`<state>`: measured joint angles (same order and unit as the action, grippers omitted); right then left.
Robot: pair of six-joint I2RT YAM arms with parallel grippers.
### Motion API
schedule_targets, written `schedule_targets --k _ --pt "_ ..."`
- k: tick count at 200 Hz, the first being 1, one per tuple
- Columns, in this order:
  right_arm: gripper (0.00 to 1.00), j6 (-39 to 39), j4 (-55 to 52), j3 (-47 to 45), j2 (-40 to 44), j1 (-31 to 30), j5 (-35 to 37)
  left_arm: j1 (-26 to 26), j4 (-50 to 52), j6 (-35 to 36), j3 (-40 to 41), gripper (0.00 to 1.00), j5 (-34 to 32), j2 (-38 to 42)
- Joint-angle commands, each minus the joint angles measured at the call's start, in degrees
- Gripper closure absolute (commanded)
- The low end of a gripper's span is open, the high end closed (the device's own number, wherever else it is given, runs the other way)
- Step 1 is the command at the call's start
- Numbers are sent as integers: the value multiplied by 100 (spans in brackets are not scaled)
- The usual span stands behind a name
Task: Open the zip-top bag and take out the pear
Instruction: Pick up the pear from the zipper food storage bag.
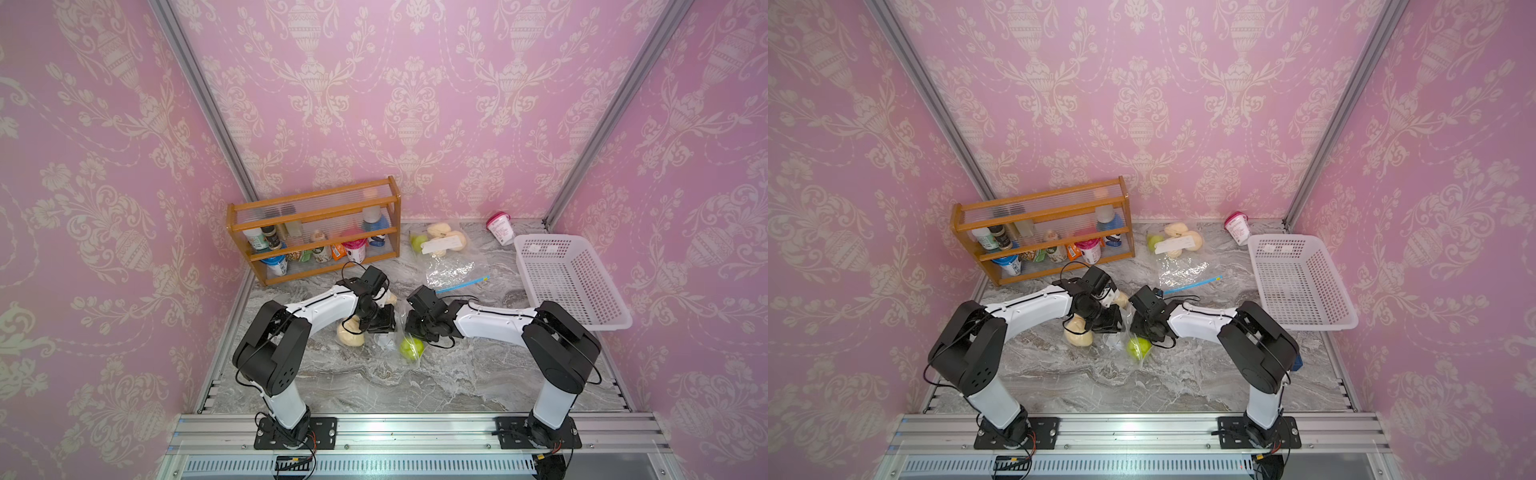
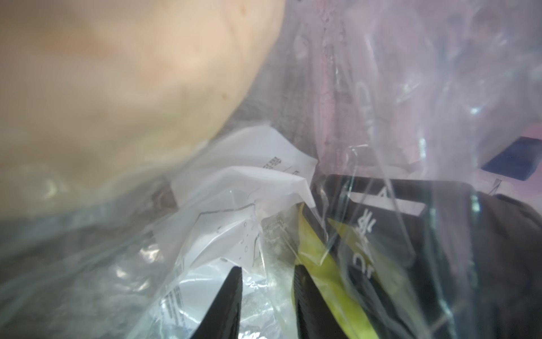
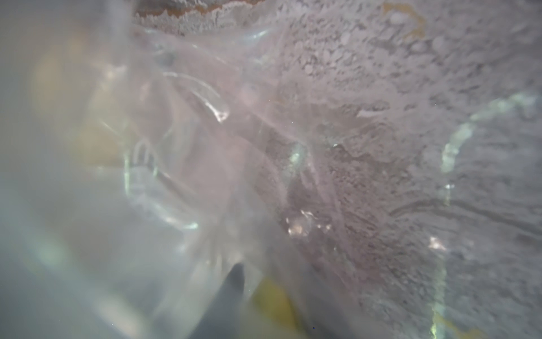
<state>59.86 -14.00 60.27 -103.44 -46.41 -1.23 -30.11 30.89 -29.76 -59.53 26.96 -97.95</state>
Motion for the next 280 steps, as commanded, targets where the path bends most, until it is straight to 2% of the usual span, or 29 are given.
schedule_targets --k 1,51,128,212,280 --pt "72 -138 -710 294 -221 -121 515 72 -90 162 110 67 185 -49" --pt "100 -156 -612 203 -344 -175 565 196 -119 235 226 67 152 -122" --pt "100 -264 -544 -48 1142 16 578 381 -462 161 635 70 -98 -407" --pt "100 -257 -32 -982 2374 324 146 464 -295 294 456 70 -236 -423" --pt "100 -745 -216 -1093 3567 817 366 462 -331 380 269 69 -197 -286"
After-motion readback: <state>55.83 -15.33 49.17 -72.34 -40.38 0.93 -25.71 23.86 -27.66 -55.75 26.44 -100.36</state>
